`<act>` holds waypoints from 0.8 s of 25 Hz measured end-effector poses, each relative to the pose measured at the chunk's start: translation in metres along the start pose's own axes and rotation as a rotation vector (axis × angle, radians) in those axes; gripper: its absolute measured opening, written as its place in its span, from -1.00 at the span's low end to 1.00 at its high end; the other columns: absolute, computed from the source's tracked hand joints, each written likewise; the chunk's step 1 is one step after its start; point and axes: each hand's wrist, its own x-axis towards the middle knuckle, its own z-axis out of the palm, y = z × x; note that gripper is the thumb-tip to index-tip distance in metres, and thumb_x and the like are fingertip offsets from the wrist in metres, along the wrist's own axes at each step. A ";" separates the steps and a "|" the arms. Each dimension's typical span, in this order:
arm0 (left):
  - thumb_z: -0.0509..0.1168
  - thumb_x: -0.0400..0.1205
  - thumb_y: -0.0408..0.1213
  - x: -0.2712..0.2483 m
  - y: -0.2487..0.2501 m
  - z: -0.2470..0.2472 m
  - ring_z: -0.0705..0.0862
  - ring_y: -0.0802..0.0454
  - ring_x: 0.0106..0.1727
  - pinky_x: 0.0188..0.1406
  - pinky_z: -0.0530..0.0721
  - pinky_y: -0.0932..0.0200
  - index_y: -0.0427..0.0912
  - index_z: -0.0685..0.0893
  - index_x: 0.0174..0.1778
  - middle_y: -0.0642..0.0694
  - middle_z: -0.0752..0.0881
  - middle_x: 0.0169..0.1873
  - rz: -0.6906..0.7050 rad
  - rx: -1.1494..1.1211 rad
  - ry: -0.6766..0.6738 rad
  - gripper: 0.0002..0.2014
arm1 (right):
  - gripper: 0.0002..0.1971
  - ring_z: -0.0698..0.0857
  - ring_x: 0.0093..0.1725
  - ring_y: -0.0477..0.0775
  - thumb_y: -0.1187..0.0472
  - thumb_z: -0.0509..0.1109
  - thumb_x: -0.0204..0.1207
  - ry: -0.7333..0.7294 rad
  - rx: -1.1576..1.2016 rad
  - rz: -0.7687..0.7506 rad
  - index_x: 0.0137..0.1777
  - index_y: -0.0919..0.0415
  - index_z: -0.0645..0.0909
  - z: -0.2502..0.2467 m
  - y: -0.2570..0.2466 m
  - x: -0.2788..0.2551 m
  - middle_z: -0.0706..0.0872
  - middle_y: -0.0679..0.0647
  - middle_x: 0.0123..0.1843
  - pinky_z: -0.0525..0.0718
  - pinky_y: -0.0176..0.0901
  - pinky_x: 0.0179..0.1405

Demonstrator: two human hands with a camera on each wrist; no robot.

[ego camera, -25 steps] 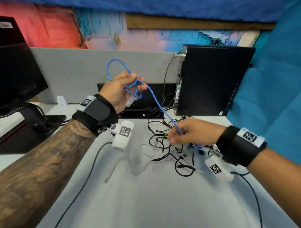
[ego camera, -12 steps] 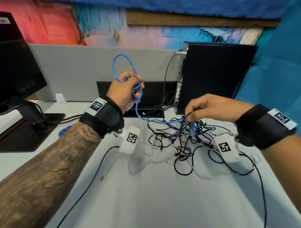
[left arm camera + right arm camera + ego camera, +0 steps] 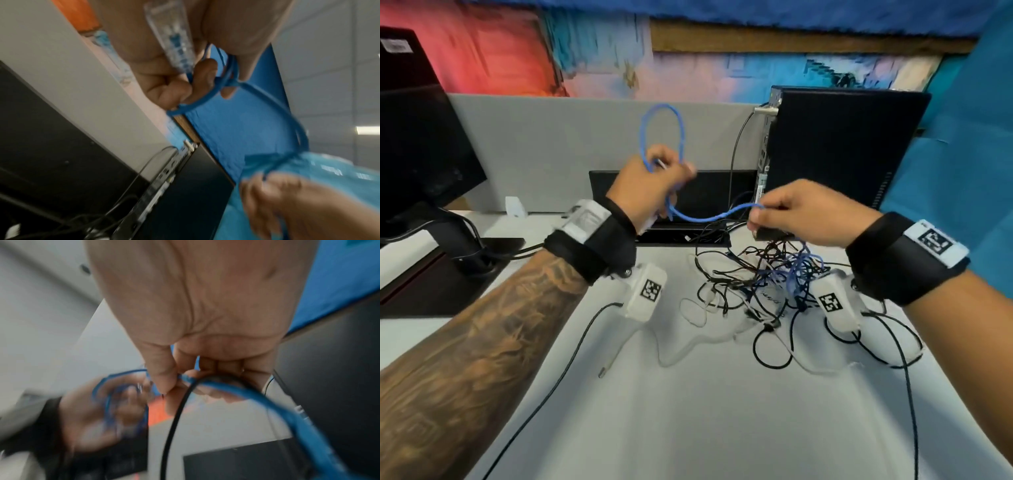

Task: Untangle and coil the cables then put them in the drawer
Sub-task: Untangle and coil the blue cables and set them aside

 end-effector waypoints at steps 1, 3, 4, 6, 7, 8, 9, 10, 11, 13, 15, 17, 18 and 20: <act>0.50 0.51 -0.33 -0.006 -0.007 0.007 0.52 0.11 -0.62 -0.62 0.42 0.27 -0.13 0.59 -0.26 0.07 0.63 -0.54 -0.023 0.112 -0.117 -0.81 | -0.77 0.72 -0.29 0.14 -0.10 0.42 0.63 0.080 0.112 -0.011 -0.10 -0.04 0.84 -0.002 -0.005 0.003 0.80 0.11 -0.26 0.75 0.14 -0.11; 0.51 0.56 -0.25 -0.021 -0.014 0.025 0.66 0.22 -0.49 -0.45 0.64 0.21 -0.18 0.69 -0.11 0.09 0.74 -0.43 -0.029 0.313 -0.405 -0.86 | -0.81 0.65 -0.41 -0.01 -0.01 0.50 0.60 0.195 0.208 -0.074 -0.14 0.05 0.85 -0.004 -0.020 0.007 0.78 0.07 -0.37 0.68 -0.05 -0.27; 0.52 0.55 -0.17 -0.025 -0.016 0.036 0.72 0.19 -0.41 -0.33 0.73 0.12 -0.18 0.72 -0.07 0.05 0.77 -0.38 0.003 0.367 -0.504 -0.82 | -0.84 0.67 -0.42 -0.06 0.03 0.53 0.58 0.219 0.200 -0.108 -0.13 0.06 0.86 -0.003 -0.028 0.009 0.80 0.05 -0.35 0.67 -0.16 -0.29; 0.48 0.58 -0.29 -0.028 -0.021 0.055 0.72 0.14 -0.46 -0.37 0.74 0.09 -0.19 0.67 -0.14 0.02 0.76 -0.46 0.074 0.264 -0.569 -0.89 | -0.90 0.73 -0.36 -0.08 0.07 0.58 0.53 0.215 0.189 -0.162 -0.10 0.08 0.86 0.004 -0.041 0.011 0.84 0.05 -0.28 0.68 -0.29 -0.28; 0.42 0.59 -0.43 -0.028 -0.023 0.060 0.67 0.13 -0.56 -0.50 0.68 0.14 -0.26 0.61 -0.18 0.00 0.70 -0.55 0.098 0.165 -0.549 -0.89 | -0.89 0.72 -0.35 -0.08 0.09 0.61 0.50 0.220 0.201 -0.183 -0.08 0.10 0.84 0.008 -0.045 0.010 0.84 0.04 -0.26 0.66 -0.31 -0.27; 0.35 0.59 -0.51 -0.026 -0.027 0.065 0.61 0.06 -0.64 -0.59 0.62 0.15 -0.35 0.56 -0.19 -0.02 0.64 -0.61 0.093 0.064 -0.512 -0.90 | -0.86 0.68 -0.33 -0.11 0.10 0.63 0.48 0.251 0.215 -0.204 -0.04 0.13 0.81 0.012 -0.046 0.010 0.82 0.02 -0.25 0.63 -0.33 -0.26; 0.30 0.60 -0.52 -0.024 -0.029 0.066 0.57 0.00 -0.66 -0.62 0.59 0.13 -0.38 0.55 -0.17 -0.05 0.60 -0.60 0.050 0.004 -0.476 -0.94 | -0.80 0.64 -0.28 -0.15 0.11 0.64 0.46 0.313 0.230 -0.224 0.01 0.15 0.76 0.015 -0.043 0.008 0.76 0.01 -0.21 0.60 -0.35 -0.23; 0.27 0.64 -0.50 -0.023 -0.030 0.065 0.56 -0.01 -0.64 -0.61 0.60 0.12 -0.37 0.56 -0.17 -0.09 0.59 -0.56 -0.018 -0.050 -0.448 -0.93 | -0.75 0.61 -0.21 -0.15 0.11 0.64 0.47 0.393 0.256 -0.238 0.05 0.16 0.70 0.018 -0.037 0.008 0.69 0.00 -0.16 0.59 -0.35 -0.18; 0.25 0.70 -0.45 -0.022 -0.031 0.062 0.57 0.01 -0.62 -0.59 0.61 0.13 -0.34 0.59 -0.18 -0.12 0.61 -0.51 -0.082 -0.079 -0.423 -0.87 | -0.73 0.60 -0.14 -0.11 0.10 0.61 0.49 0.450 0.301 -0.242 0.08 0.14 0.64 0.021 -0.028 0.006 0.64 -0.01 -0.10 0.63 -0.28 -0.11; 0.18 0.78 -0.34 -0.019 -0.032 0.053 0.51 0.04 -0.62 -0.62 0.58 0.18 -0.29 0.60 -0.17 -0.19 0.57 -0.44 -0.128 -0.172 -0.419 -0.78 | -0.76 0.69 -0.05 -0.03 0.01 0.53 0.53 0.373 0.415 -0.184 0.09 0.04 0.60 0.026 -0.007 0.005 0.69 -0.02 -0.04 0.73 -0.04 0.10; 0.15 0.80 -0.28 -0.014 -0.029 0.044 0.46 0.06 -0.63 -0.63 0.54 0.19 -0.30 0.61 -0.14 -0.19 0.53 -0.43 -0.110 -0.241 -0.383 -0.74 | -0.89 0.78 -0.11 0.01 0.04 0.47 0.62 0.115 0.469 -0.059 0.07 0.01 0.68 0.034 0.012 0.000 0.79 -0.01 -0.14 0.78 0.10 0.13; 0.14 0.81 -0.24 -0.006 -0.026 0.037 0.46 0.09 -0.63 -0.61 0.53 0.18 -0.28 0.62 -0.13 -0.12 0.54 -0.45 -0.106 -0.293 -0.308 -0.73 | -0.93 0.75 -0.28 -0.05 0.09 0.44 0.66 -0.034 0.336 -0.017 0.07 -0.03 0.74 0.042 0.025 -0.008 0.77 -0.07 -0.29 0.76 -0.04 -0.08; 0.13 0.81 -0.23 -0.001 -0.023 0.033 0.46 0.10 -0.63 -0.60 0.52 0.18 -0.27 0.62 -0.13 -0.09 0.55 -0.46 -0.111 -0.323 -0.262 -0.72 | -0.90 0.71 -0.34 -0.14 0.07 0.44 0.66 -0.096 0.251 -0.020 0.10 -0.06 0.76 0.046 0.027 -0.012 0.76 -0.14 -0.32 0.72 -0.16 -0.16; 0.12 0.81 -0.21 0.008 -0.014 0.025 0.45 0.13 -0.62 -0.58 0.51 0.20 -0.24 0.61 -0.14 -0.05 0.55 -0.46 -0.122 -0.388 -0.188 -0.72 | -0.83 0.65 -0.34 -0.29 0.08 0.43 0.66 -0.244 0.119 -0.037 0.19 -0.12 0.77 0.053 0.030 -0.015 0.74 -0.31 -0.32 0.62 -0.37 -0.18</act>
